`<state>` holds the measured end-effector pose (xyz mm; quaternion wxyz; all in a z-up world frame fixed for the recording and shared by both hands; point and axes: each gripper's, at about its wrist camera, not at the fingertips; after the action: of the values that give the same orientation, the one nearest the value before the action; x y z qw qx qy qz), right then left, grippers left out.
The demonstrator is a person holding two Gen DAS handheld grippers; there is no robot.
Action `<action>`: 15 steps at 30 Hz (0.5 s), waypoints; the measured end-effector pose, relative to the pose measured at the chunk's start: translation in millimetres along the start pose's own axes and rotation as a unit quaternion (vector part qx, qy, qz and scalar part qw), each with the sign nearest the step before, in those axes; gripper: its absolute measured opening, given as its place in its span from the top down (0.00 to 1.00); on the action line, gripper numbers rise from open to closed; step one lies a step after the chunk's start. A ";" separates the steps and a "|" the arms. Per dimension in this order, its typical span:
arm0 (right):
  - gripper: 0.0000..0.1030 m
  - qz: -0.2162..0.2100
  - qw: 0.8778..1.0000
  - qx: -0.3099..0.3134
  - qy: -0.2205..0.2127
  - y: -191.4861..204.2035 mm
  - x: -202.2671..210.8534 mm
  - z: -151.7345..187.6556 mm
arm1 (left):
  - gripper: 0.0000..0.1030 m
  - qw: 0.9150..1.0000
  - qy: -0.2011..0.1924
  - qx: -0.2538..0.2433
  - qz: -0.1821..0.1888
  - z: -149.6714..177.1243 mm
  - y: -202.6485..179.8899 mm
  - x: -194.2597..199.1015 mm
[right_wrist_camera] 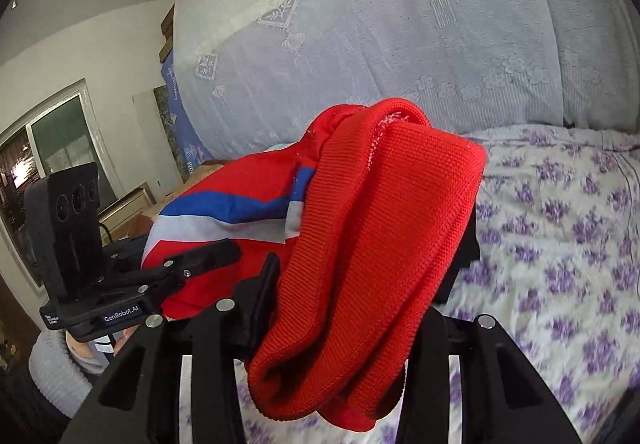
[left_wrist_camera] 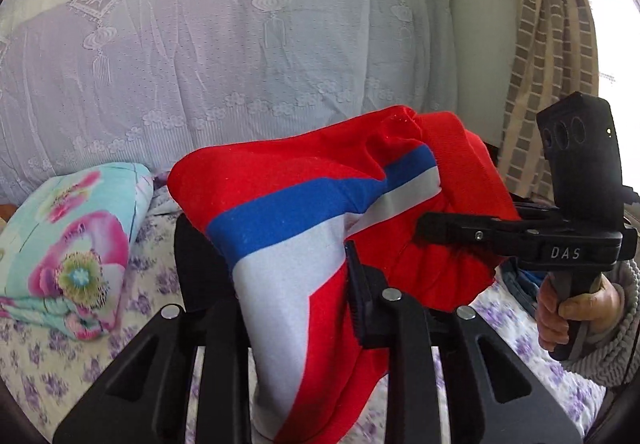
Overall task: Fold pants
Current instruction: 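Grasp the folded bundle with both grippers and lift it off the bed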
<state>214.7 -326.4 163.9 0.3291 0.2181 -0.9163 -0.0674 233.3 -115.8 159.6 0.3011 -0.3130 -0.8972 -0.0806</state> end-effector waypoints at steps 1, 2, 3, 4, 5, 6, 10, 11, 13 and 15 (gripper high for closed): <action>0.59 0.001 1.000 -0.004 -0.001 -11.2 -16.0 -13.9 | 0.77 1.000 0.002 0.003 -0.006 -11.9 10.2 -14.8; 0.59 0.002 1.000 -0.011 -0.001 -23.2 -33.1 -26.6 | 0.77 1.000 0.004 0.008 -0.011 -21.9 20.7 -29.6; 0.59 0.000 1.000 -0.021 0.000 -36.3 -51.9 -37.2 | 0.76 1.000 0.009 0.013 -0.015 -30.7 32.2 -47.3; 0.59 0.001 1.000 -0.028 0.003 -48.9 -70.3 -44.6 | 0.76 0.999 0.017 0.020 -0.019 -36.8 43.5 -66.4; 0.59 0.009 0.999 -0.032 0.007 -61.5 -90.4 -49.3 | 0.74 0.999 0.027 0.029 -0.021 -39.8 55.1 -86.4; 0.57 0.022 0.999 -0.033 0.014 -74.2 -113.5 -50.8 | 0.72 0.998 0.037 0.040 -0.025 -39.2 67.7 -107.1; 0.40 0.104 0.990 -0.016 0.096 -106.5 -208.7 -21.9 | 0.57 0.986 0.119 0.104 -0.054 -8.2 120.2 -202.7; 0.36 0.090 0.993 -0.016 0.078 -111.7 -212.8 -12.8 | 0.43 0.984 0.114 0.126 -0.048 4.3 131.3 -212.7; 0.35 0.051 0.997 -0.030 0.045 -123.8 -204.4 -4.8 | 0.26 0.984 0.082 0.157 -0.022 20.7 147.9 -209.3; 0.35 0.037 0.998 -0.035 0.036 -124.1 -194.1 -6.2 | 0.26 0.984 0.077 0.162 -0.015 21.9 152.9 -204.1</action>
<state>396.3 -351.3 24.2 0.3718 0.1742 -0.9083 -0.0796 443.0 -92.3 14.7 0.4149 -0.2397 -0.8769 0.0378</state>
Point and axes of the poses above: each gripper's, at about its wrist camera, not at the fingertips, and x roughly against the way its jaws point, y to its left, z to its underside, and after that the axes turned 11 degrees about y, right-handed
